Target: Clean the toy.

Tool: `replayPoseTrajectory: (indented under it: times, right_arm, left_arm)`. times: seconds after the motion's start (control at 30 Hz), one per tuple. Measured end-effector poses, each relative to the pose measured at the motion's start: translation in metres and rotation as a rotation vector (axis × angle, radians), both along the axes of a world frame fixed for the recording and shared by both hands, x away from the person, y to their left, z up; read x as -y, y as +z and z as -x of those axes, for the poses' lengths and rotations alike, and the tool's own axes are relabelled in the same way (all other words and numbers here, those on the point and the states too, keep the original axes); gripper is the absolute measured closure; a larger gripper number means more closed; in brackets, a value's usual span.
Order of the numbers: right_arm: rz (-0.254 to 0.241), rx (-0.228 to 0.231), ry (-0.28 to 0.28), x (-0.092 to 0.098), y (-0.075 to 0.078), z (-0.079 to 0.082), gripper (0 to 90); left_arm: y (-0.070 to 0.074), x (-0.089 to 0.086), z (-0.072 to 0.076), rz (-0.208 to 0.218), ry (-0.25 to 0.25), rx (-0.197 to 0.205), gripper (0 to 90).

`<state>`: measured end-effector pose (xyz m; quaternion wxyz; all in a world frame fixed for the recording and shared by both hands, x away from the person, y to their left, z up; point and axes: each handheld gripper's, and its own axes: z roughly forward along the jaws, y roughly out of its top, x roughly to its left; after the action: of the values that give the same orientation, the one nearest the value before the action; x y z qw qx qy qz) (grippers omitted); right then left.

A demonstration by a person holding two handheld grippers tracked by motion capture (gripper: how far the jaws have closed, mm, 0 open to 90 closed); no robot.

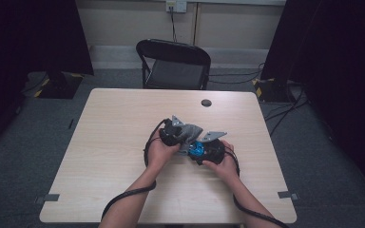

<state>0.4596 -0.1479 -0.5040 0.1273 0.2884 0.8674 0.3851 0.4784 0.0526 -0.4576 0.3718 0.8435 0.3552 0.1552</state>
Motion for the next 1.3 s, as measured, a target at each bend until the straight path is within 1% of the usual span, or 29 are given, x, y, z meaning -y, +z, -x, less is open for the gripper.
replayPoseTrajectory:
  times: [0.03,0.17,0.3,0.33,0.43,0.57,0.7,0.77,1.0,1.17,1.23,1.3]
  right_arm:
    - [0.000,0.000,0.000,0.000,0.000,0.000,25.5]
    - [0.000,0.000,0.000,0.000,0.000,0.000,25.4]
    - [0.000,0.000,0.000,0.000,0.000,0.000,25.4]
    - [0.000,0.000,0.000,0.000,0.000,0.000,25.4]
    - [0.000,0.000,-0.001,0.000,0.000,0.000,25.4]
    - [-0.001,0.000,0.000,0.000,0.000,0.000,25.4]
    - [0.000,0.000,0.000,0.000,0.000,0.000,25.4]
    - [-0.001,-0.001,-0.001,0.000,0.000,0.000,25.4]
    - [-0.001,-0.001,0.000,0.000,0.000,0.000,25.5]
    - [-0.001,0.000,0.000,0.000,0.000,0.000,25.4]
    - [-0.001,0.000,-0.001,0.000,0.000,0.000,25.4]
    - [-0.001,0.000,-0.001,0.000,0.000,0.000,25.4]
  left_arm:
    - [0.000,-0.001,-0.001,0.003,0.005,-0.002,75.5]
    - [0.001,-0.004,-0.004,-0.013,0.016,-0.004,75.5]
    - [0.000,-0.008,-0.007,0.003,0.031,-0.011,75.5]
    - [0.000,-0.010,-0.008,-0.002,0.033,-0.011,75.5]
    - [0.000,-0.012,-0.010,0.000,0.046,-0.018,75.5]
    - [0.001,-0.013,-0.012,-0.010,0.050,-0.012,75.4]
    - [0.001,-0.014,-0.014,-0.011,0.057,-0.011,75.4]
    - [0.002,-0.015,-0.015,-0.018,0.056,-0.014,75.4]
    - [0.003,-0.020,-0.017,-0.004,0.076,-0.020,75.5]
    - [0.004,-0.025,-0.019,-0.023,0.089,-0.014,75.5]
    - [0.003,-0.026,-0.020,-0.011,0.092,-0.016,75.5]
    - [0.003,-0.026,-0.020,-0.016,0.097,-0.015,75.5]
